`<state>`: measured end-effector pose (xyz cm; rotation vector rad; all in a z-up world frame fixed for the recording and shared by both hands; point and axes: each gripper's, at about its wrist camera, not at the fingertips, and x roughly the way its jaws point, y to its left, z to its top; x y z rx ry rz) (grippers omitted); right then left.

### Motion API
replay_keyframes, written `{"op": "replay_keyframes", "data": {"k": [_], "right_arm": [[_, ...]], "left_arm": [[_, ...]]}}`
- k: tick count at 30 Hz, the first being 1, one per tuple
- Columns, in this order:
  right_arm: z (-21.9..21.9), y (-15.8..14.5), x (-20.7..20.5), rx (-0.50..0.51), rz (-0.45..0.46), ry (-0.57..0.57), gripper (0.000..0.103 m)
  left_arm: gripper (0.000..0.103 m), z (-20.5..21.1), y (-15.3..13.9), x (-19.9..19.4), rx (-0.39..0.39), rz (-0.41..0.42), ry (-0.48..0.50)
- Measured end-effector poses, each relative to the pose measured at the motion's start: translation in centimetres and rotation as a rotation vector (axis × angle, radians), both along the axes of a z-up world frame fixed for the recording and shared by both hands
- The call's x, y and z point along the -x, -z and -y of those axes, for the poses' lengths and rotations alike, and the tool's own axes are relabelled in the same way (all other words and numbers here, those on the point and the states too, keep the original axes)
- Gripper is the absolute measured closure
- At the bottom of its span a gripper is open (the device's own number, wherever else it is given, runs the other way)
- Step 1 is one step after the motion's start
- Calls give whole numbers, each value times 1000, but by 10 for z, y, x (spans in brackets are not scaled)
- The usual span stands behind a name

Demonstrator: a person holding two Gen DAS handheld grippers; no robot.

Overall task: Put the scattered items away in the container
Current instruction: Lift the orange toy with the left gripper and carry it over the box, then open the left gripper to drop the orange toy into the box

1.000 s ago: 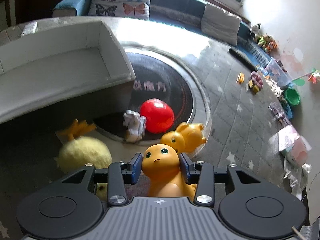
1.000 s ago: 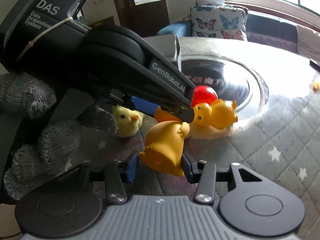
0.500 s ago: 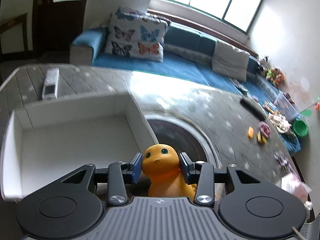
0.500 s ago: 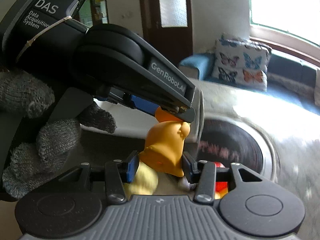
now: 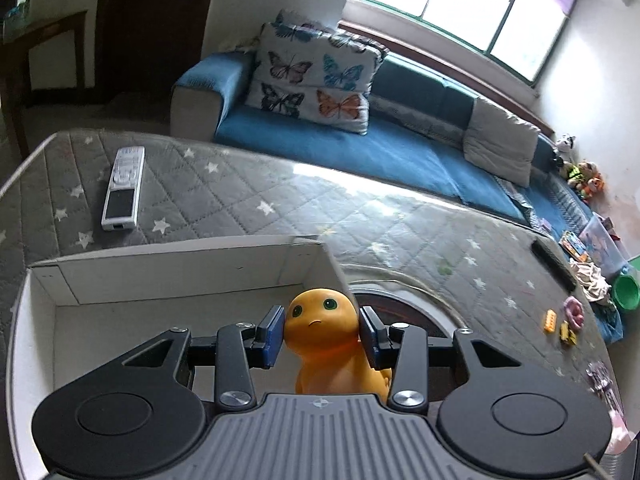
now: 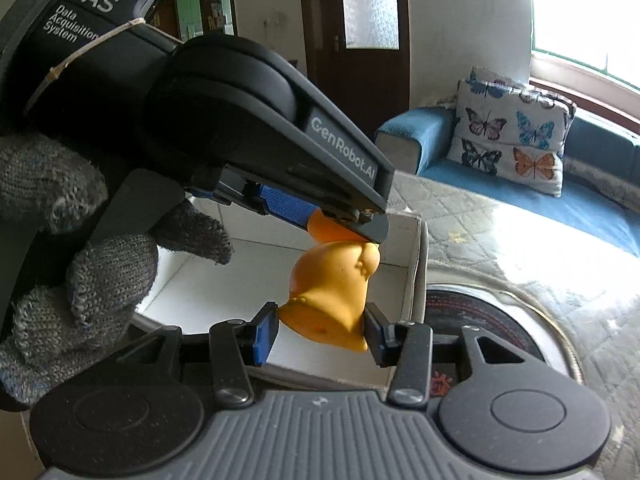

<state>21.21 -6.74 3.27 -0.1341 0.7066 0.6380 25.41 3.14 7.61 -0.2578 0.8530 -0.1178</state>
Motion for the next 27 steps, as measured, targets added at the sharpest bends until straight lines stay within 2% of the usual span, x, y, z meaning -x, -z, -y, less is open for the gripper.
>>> {"op": "replay_keyframes", "data": {"k": [6, 11, 27], "right_arm": [[-6, 27, -21, 25, -50, -3, 57], [-9, 38, -29, 53, -66, 15, 56], [-5, 33, -26, 51, -44, 43, 56]], "left_arm": [[60, -10, 28, -20, 23, -64, -22], [60, -16, 49, -32, 48, -118, -38], [59, -27, 59, -36, 104, -136, -48]]}}
